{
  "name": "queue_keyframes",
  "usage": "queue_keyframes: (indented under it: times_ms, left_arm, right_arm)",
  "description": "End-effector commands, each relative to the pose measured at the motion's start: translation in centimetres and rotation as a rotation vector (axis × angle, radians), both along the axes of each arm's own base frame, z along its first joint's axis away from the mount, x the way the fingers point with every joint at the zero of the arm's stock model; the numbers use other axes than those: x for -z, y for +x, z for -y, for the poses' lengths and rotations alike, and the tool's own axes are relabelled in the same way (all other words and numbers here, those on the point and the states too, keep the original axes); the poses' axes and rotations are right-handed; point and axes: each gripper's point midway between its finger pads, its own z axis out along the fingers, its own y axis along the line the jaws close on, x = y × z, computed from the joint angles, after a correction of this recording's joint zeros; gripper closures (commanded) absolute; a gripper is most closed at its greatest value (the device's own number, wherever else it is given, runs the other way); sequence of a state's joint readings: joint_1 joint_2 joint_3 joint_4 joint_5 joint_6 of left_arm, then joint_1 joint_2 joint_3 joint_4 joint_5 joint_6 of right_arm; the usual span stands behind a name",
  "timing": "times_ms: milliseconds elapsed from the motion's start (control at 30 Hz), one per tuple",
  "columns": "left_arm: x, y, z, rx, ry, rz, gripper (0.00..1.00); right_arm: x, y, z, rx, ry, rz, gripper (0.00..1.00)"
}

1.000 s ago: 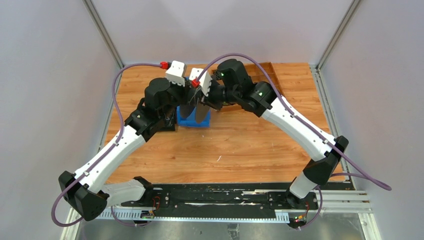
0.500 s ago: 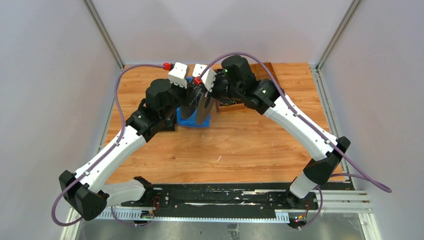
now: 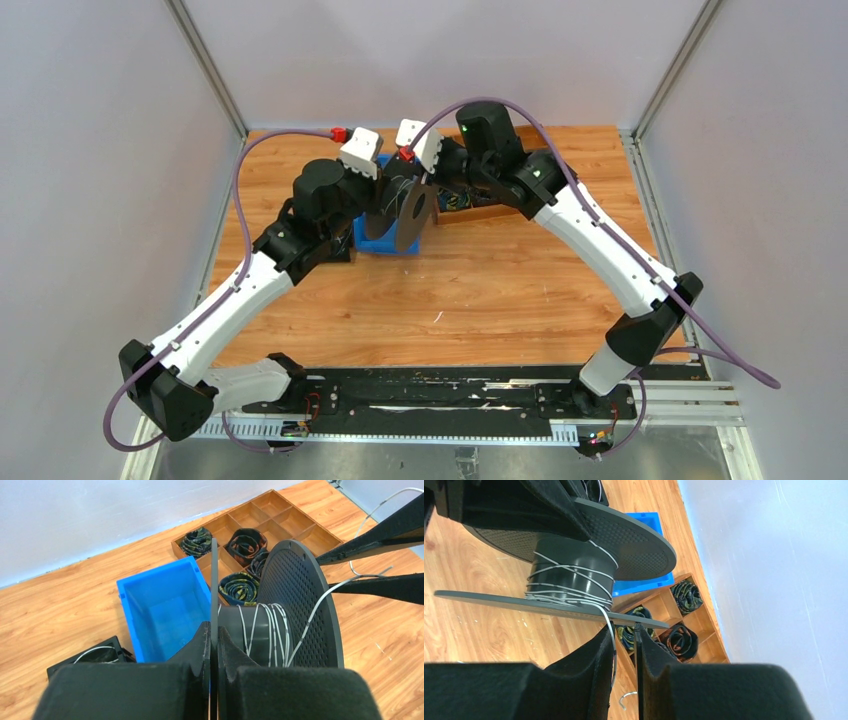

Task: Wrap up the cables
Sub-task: Wrap the cable around the cable reel.

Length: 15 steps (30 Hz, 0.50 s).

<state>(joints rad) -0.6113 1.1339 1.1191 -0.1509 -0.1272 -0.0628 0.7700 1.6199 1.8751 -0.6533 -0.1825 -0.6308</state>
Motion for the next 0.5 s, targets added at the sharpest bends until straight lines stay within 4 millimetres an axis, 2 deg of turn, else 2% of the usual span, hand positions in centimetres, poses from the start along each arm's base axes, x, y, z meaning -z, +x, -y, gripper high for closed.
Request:
queue_keyframes:
  times_ms: [0, 233, 467]
  left_arm:
    - [-2.3, -0.8, 1.1, 0.070, -0.036, 0.081, 1.00]
    - [-2.0, -0.8, 1.2, 0.073, -0.017, 0.084, 1.00]
    - [-1.9, -0.8, 1.1, 0.069, -0.014, 0.085, 1.00]
  right_arm:
    - [-1.0, 2.0, 0.9, -0.003, -0.056, 0.101, 0.80]
    - [-1.2, 3.4, 1.9, 0.020, -0.130, 0.177, 0.90]
    - [-2.3, 4.2, 2.9, 0.059, -0.150, 0.251, 0.90]
